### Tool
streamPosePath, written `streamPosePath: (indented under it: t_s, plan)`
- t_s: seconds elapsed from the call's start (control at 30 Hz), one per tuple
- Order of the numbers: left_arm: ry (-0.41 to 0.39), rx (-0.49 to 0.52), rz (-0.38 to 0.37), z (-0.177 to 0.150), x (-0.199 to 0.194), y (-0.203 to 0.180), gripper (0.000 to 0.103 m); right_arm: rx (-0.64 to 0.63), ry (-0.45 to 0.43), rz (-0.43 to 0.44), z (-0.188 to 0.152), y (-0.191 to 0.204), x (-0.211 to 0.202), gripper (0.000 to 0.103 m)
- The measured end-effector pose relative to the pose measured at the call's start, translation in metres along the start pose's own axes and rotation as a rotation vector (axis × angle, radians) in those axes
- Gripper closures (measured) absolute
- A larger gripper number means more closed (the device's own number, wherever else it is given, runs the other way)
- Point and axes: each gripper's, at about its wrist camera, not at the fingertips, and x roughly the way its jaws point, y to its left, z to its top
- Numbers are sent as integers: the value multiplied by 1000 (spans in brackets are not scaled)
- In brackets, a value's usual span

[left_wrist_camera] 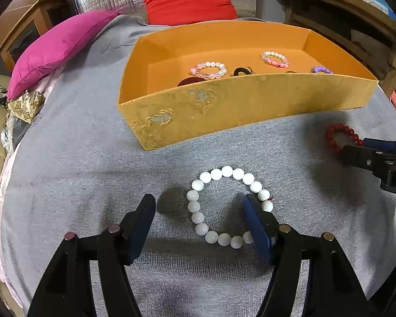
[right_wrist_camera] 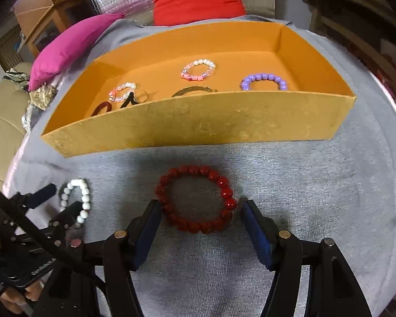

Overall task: Organize jewelry
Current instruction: 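Lower the right tool over the red bead bracelet and close on it, then grasp the white bead bracelet with the left tool while the right tool holds the red bracelet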

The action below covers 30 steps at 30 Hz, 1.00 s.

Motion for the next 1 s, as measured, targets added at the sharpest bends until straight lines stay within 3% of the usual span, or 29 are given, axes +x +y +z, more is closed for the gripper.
streamPosePath:
  t_s: [0.1, 0.23, 1.0]
  plan:
    - [-1, 1, 13, 0, 1, 0, 31, -25, -20, -65, 1, -2, 1, 63]
    - [-16, 20, 56, -2, 1, -2, 24, 4, -33, -67, 2, -10, 0, 72]
    - [-54, -47, 128, -13, 3, 3, 0, 23, -31, -45, -1, -14, -2, 72]
